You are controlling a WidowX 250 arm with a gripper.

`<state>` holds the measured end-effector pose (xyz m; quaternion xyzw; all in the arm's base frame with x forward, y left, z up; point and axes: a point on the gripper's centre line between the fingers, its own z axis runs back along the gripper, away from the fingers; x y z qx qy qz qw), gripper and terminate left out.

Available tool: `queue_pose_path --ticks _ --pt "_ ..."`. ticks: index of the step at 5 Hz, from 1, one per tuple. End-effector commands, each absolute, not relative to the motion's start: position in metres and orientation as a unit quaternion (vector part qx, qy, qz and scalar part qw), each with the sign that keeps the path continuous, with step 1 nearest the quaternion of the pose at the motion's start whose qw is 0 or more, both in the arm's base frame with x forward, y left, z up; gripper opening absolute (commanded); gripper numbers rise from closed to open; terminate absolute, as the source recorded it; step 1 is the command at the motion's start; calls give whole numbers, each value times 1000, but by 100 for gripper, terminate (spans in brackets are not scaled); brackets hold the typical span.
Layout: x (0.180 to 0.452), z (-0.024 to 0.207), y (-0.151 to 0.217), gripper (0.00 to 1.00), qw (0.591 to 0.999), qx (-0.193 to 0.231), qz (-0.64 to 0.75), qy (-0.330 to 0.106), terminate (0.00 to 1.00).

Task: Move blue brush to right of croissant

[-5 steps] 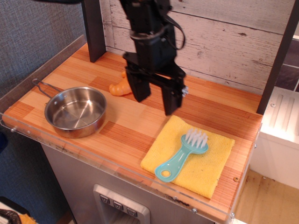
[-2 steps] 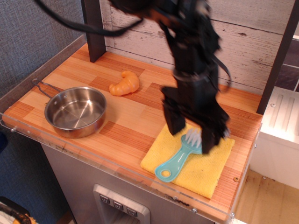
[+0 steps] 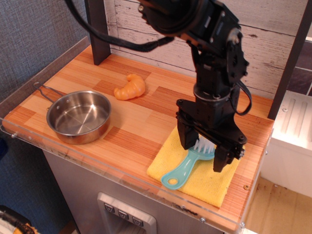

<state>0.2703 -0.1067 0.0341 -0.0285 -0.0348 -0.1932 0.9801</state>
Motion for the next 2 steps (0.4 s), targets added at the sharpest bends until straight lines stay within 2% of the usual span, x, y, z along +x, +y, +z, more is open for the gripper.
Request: queue_pose_path --ticks 1,2 --pt "268 54 -106 100 977 -25 -204 -56 0" --pt "268 50 -102 100 977 -18 -204 -51 0"
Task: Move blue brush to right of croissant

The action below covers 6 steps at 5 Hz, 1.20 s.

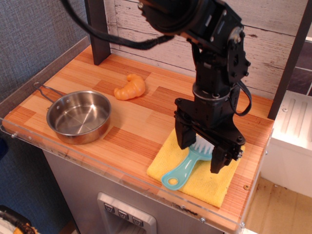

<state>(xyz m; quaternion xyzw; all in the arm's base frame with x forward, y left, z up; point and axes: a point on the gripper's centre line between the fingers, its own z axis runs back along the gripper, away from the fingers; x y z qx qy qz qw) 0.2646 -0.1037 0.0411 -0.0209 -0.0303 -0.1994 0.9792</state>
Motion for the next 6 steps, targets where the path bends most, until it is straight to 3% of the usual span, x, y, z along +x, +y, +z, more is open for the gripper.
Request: queue_pose_path --ticks 1,3,6 --pt "270 43 -94 100 980 -12 -197 -40 0" --pt "271 57 -81 100 980 -6 -190 -55 0" --pt "271 34 -90 100 979 -8 -201 -30 0"
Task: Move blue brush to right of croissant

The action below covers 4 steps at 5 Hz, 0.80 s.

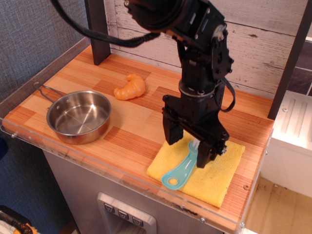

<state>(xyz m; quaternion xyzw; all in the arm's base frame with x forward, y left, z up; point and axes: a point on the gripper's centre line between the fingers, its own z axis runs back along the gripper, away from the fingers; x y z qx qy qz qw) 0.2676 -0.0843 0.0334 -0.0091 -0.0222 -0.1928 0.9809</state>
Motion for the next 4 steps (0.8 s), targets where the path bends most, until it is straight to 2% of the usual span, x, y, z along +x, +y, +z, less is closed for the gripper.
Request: queue_pose_path --ticks 1,2,4 --pt "272 29 -92 100 979 -5 -202 -25 0" --pt "273 27 -93 0 978 -5 -207 -24 0" --pt "273 28 -92 0 978 -9 -207 -23 0"
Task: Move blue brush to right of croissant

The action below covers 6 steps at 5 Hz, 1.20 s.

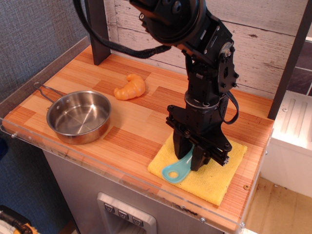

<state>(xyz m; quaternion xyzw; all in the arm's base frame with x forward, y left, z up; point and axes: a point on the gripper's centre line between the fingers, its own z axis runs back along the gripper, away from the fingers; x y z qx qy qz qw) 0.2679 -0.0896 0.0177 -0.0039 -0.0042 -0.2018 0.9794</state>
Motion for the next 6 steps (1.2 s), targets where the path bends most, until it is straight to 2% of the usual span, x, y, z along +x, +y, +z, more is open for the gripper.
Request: queue_pose_path --ticks 1,2,3,4,6 --pt "274 38 -93 0 977 -21 -210 -36 0" --pt "279 64 -85 0 977 -38 -198 -66 0" --pt "289 84 -55 0 983 -40 -157 -86 0" --pt "310 73 -25 0 988 -34 -130 -72 0" --pt "350 45 -2 0 992 -2 -113 -52 0"
